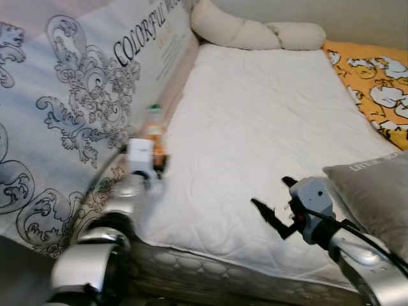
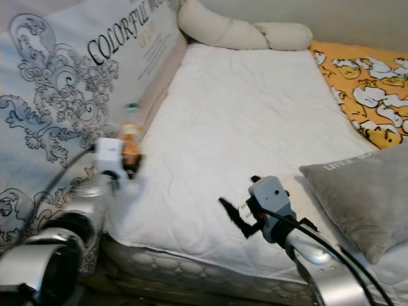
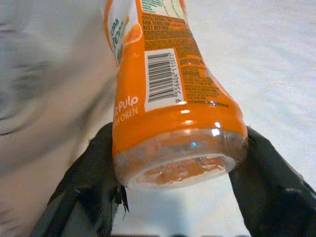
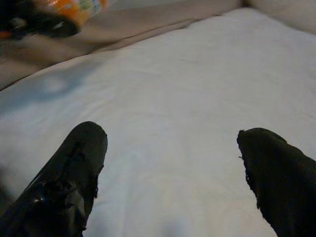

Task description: Clean up the room

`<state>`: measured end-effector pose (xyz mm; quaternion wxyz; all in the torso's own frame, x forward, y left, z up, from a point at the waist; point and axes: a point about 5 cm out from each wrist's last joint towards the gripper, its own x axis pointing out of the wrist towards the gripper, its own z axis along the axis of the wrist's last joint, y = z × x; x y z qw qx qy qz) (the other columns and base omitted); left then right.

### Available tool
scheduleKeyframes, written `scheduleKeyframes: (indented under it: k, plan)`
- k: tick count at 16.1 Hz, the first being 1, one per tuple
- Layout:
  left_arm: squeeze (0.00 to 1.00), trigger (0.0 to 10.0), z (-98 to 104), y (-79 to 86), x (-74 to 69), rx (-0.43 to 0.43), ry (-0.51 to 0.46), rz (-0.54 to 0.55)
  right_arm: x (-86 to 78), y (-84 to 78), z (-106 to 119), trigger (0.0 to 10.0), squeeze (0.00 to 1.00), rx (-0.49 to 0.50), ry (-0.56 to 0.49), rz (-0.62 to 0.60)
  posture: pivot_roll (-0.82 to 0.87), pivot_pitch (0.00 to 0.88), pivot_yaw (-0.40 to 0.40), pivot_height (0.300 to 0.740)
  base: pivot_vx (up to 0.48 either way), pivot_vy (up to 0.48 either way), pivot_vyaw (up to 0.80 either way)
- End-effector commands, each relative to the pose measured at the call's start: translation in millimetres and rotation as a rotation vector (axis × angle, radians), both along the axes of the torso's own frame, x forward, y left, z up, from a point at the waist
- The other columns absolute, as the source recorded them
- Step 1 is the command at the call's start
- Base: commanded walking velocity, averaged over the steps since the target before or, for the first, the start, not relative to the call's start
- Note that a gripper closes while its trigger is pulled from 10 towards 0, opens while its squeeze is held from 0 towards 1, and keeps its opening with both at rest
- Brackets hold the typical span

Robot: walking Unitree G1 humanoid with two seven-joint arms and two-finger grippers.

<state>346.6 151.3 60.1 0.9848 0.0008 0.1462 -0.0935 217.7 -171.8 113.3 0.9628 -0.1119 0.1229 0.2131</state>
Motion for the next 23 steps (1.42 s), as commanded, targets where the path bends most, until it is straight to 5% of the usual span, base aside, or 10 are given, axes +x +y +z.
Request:
scheduleKeyframes:
  k: [1,4,5,6,11,18,23]
  plan:
    - [0.0,0.0,4,-23.4,-6.9,0.002,-0.089,-0.124,1.8,-9.5,-1,10.0,0.0,0.018,-0.029,-0.176,-0.13,0.0,0.068,0.74,0.0,0.0,0.0]
    - [0.0,2.6,20,-36.8,-22.8,-0.003,-0.216,-0.17,3.3,-3.5,-2,10.0,0.0,0.08,-0.052,-0.301,-0.12,0.0,0.088,0.74,0.0,0.0,0.0]
    - [0.0,8.1,31,-33.9,-37.3,0.063,-0.287,-0.19,6.6,-1.1,-8,10.0,0.0,0.124,-0.032,-0.373,-0.09,0.0,0.072,0.74,0.0,0.0,0.8]
    - [0.0,10.0,36,-29.1,-49.1,0.089,-0.316,-0.192,8.8,0.9,-10,10.0,0.0,0.13,-0.035,-0.383,-0.07,0.0,0.059,0.74,0.0,0.0,0.8]
    - [0.0,10.0,41,-8.4,-75.7,0.055,-0.256,-0.116,9.5,4.9,-14,10.0,0.0,0.062,-0.061,-0.429,-0.08,0.0,0.11,0.74,0.0,0.0,0.8]
    - [0.0,10.0,54,-3.9,-80.3,0.098,-0.253,-0.141,13.3,5.9,-11,10.0,0.0,0.129,-0.12,-0.524,-0.03,0.0,0.114,0.74,0.0,0.0,0.41]
    - [0.0,10.0,44,24.3,-82.6,0.129,-0.175,0.034,25.4,7.7,-17,10.0,0.0,0.086,-0.095,-0.479,0.0,0.0,0.05,0.74,0.0,-0.185,0.0]
